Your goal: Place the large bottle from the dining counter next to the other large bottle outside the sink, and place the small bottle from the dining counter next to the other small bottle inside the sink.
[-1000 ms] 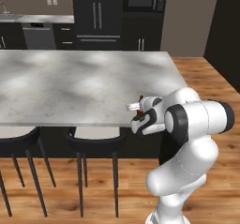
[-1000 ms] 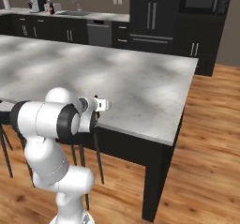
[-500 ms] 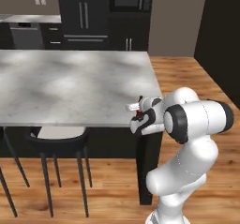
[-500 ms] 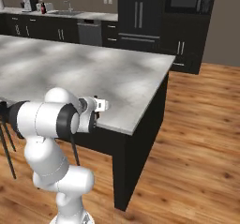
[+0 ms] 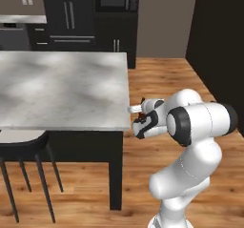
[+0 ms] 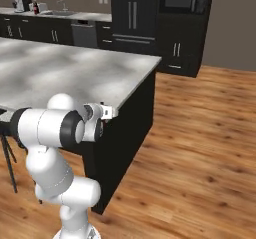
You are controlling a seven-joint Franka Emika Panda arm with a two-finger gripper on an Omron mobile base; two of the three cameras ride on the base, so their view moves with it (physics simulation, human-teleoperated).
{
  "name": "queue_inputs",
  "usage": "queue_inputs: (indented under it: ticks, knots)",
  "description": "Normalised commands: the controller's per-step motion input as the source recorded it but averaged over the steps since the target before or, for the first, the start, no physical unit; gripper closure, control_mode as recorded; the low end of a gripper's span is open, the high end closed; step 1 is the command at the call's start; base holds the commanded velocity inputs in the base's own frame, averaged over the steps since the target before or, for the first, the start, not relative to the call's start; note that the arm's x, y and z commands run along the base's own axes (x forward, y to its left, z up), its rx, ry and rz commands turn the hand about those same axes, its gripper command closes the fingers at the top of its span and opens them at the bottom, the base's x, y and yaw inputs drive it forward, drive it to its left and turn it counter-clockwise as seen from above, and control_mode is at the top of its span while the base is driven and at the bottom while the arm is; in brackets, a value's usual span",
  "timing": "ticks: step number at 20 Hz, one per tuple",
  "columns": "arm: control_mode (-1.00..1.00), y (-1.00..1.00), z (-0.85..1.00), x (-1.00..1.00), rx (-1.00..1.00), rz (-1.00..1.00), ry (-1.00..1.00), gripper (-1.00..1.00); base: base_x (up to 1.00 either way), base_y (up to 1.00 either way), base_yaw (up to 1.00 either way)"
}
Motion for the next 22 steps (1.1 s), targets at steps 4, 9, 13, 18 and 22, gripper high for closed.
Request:
queue_inputs:
  ticks: [4, 9, 13, 18, 22]
  knots:
    - [1.0, 0.0, 0.0, 0.0, 0.0, 0.0, 0.0, 1.0, 0.39, -0.85, 0.0]
    - [1.0, 0.0, 0.0, 0.0, 0.0, 0.0, 0.0, 1.0, 0.62, -0.82, 0.0]
    - [1.0, 0.0, 0.0, 0.0, 0.0, 0.0, 0.0, 1.0, 0.76, -0.78, 0.0]
    - [1.0, 0.0, 0.0, 0.0, 0.0, 0.0, 0.0, 1.0, 0.83, -0.71, 0.0]
    - [1.0, 0.0, 0.0, 0.0, 0.0, 0.0, 0.0, 1.0, 0.84, -0.64, 0.0]
